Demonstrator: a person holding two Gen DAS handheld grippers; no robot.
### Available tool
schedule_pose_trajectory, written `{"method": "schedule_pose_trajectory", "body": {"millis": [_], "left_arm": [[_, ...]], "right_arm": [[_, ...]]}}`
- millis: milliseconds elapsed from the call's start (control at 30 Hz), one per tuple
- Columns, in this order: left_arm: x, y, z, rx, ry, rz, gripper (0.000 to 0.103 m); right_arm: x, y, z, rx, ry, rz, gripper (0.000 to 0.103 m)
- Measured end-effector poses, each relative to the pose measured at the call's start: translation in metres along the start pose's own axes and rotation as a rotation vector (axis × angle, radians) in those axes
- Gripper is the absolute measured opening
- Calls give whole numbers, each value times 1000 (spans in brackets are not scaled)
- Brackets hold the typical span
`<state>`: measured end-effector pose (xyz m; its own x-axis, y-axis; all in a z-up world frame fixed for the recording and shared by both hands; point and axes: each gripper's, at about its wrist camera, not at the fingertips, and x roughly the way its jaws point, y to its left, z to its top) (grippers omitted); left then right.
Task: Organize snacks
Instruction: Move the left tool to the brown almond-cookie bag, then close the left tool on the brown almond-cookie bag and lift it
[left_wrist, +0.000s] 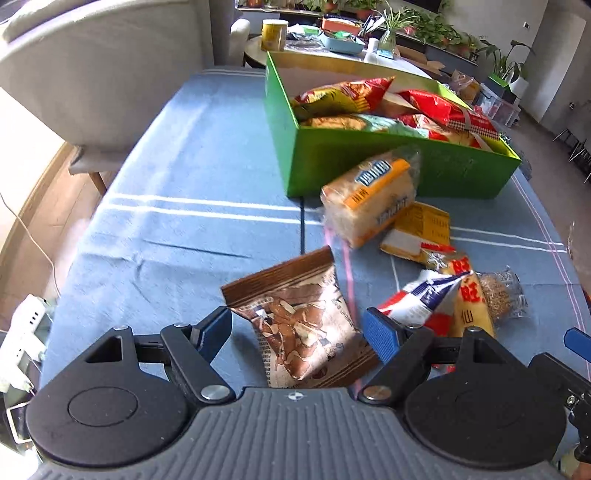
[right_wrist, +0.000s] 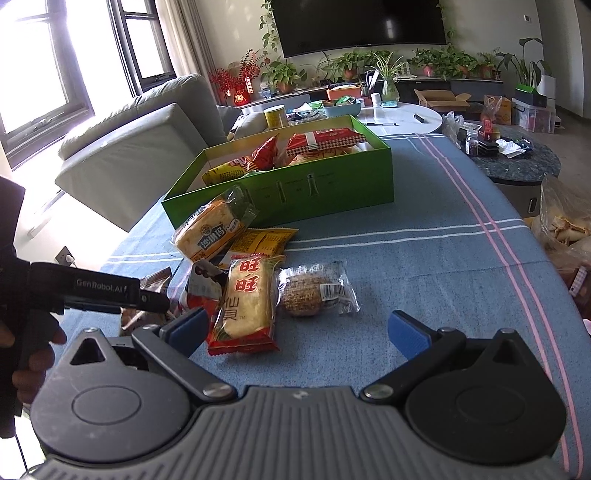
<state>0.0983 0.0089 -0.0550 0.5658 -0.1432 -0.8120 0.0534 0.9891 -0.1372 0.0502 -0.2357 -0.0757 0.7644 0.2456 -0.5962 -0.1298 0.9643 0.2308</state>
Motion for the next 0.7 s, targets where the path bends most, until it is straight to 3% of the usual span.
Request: {"method": "schedule_pose_trajectory", "body": {"millis": [133, 367, 400, 467, 567, 700], "left_arm": [[2, 4, 5, -24, 11, -8, 76], [18, -12, 8, 18, 33, 24, 75], [19, -15, 7, 35, 24, 32, 74], [17, -21, 4, 91, -1, 19, 59], [15, -29, -1, 181, -18, -32, 55], [9, -31, -5, 245, -47, -46, 54]], "right_arm": [[3, 3, -1, -5, 12, 6, 60], [4, 10, -5, -28, 22, 18, 60], [3, 10, -5, -27, 21, 18, 60], [3, 9, -5, -26, 21, 17, 60], [2, 8, -5, -20, 21, 16, 60], [1, 6, -6, -11, 18, 14, 60]]}}
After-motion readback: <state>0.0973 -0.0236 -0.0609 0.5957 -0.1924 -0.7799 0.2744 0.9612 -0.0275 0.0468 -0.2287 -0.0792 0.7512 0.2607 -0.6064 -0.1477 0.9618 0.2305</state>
